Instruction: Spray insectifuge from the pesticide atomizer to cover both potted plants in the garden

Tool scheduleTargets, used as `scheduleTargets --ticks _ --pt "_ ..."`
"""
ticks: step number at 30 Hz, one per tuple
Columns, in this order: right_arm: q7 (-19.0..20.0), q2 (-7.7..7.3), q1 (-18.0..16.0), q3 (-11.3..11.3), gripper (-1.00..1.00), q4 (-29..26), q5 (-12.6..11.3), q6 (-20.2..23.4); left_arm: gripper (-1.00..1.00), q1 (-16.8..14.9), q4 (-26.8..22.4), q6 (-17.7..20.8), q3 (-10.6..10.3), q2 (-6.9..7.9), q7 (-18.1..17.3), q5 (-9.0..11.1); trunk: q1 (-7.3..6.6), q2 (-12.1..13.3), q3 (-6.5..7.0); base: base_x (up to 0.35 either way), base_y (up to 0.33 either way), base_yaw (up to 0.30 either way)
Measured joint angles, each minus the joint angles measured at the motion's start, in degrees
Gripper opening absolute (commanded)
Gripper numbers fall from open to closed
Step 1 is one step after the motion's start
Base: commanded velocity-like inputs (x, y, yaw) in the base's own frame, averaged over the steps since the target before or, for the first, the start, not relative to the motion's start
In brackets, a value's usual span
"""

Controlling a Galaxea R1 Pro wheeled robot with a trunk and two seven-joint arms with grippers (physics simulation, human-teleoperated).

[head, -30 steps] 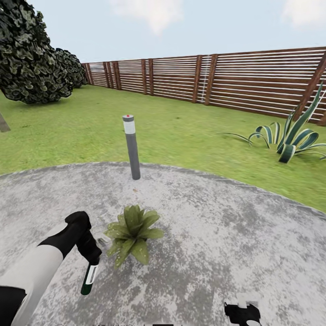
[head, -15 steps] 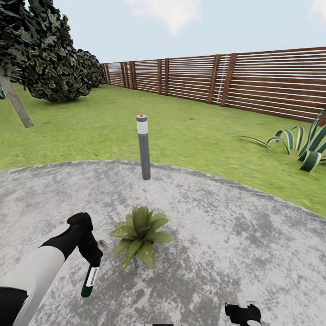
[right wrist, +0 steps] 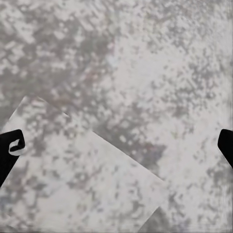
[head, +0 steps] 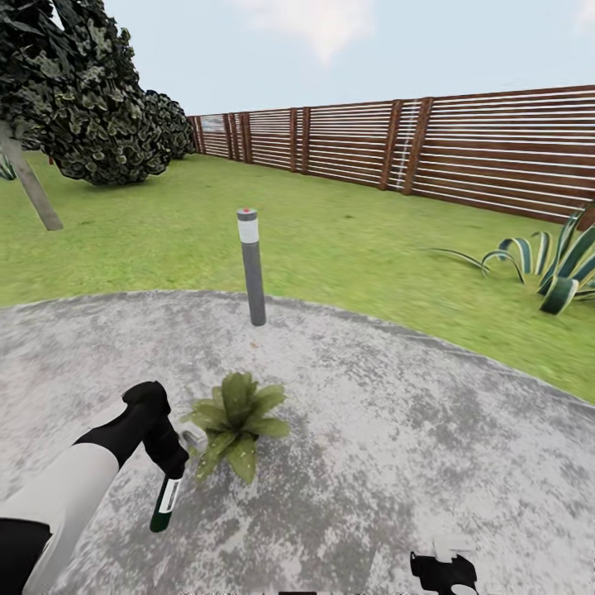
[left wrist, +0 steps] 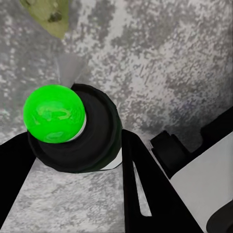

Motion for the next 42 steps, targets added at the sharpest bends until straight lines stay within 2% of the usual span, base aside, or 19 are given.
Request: scheduleTargets --ticks 9,17,19,20,22,24,26,28,32,42 --pt "0.04 0.03 0.0 0.0 1.0 0.0 -0.01 0.01 -1.0 -1.6 0.03 0.71 -0.03 -0.08 0.01 0.08 -0.04 0.0 0.0 0.131 -0.231 0.273" --pt "0.03 0.03 0.01 -0.01 1.0 -0.02 0.0 0.03 -1.0 -1.93 0.0 0.73 -0.14 0.2 -0.07 0.09 -0.03 0.0 0.0 0.26 -0.025 0.23" --pt "0.06 0.01 0.01 0.0 1.0 -0.03 0.0 0.02 -1.0 -2.72 0.06 0.59 -0.28 0.52 -2.75 -0.18 -0.02 0.0 0.0 0.028 -0.001 0.027" --pt "0.07 0.02 0.01 0.0 1.0 -0.06 -0.01 0.01 -1.0 -3.05 0.07 0.52 -0.41 0.57 -4.21 -0.79 -0.02 0.0 0.0 0.011 0.0 0.011" --pt "0.03 0.03 0.01 -0.01 1.0 -0.09 -0.01 -0.03 -1.0 -4.22 0.07 0.37 -0.94 0.49 -7.9 -4.14 -0.02 0.0 0.0 0.005 0.0 0.086" --pt "0.03 0.03 0.01 -0.01 1.0 -0.1 -0.01 -0.05 -1.0 -4.89 -0.01 0.31 -1.25 0.11 -7.93 -10.02 -0.01 0.0 0.0 0.002 0.0 0.217" --pt "0.03 0.03 0.01 -0.01 1.0 -0.1 -0.01 -0.06 -1.0 -5.24 -0.12 0.39 -1.28 -0.05 -7.93 -13.76 -0.01 0.0 0.0 0.001 0.0 0.257" --pt "0.02 0.03 0.01 -0.01 1.0 -0.1 -0.01 -0.06 -1.0 -5.41 -0.2 0.47 -1.28 -0.09 -7.93 -15.56 -0.01 0.0 0.0 0.038 0.0 0.218" --pt "0.02 -0.04 0.01 -0.01 1.0 -0.11 -0.01 -0.06 -1.0 -5.3 -0.2 0.58 -1.21 -0.06 -7.95 -16.17 -0.04 0.0 0.0 0.226 0.0 0.057" --pt "-0.01 -0.15 0.01 0.0 1.0 -0.02 0.07 0.0 -1.0 -5.04 -0.19 0.63 -0.95 -0.25 -7.93 -16.21 -0.05 0.0 0.0 0.324 -0.059 0.002"
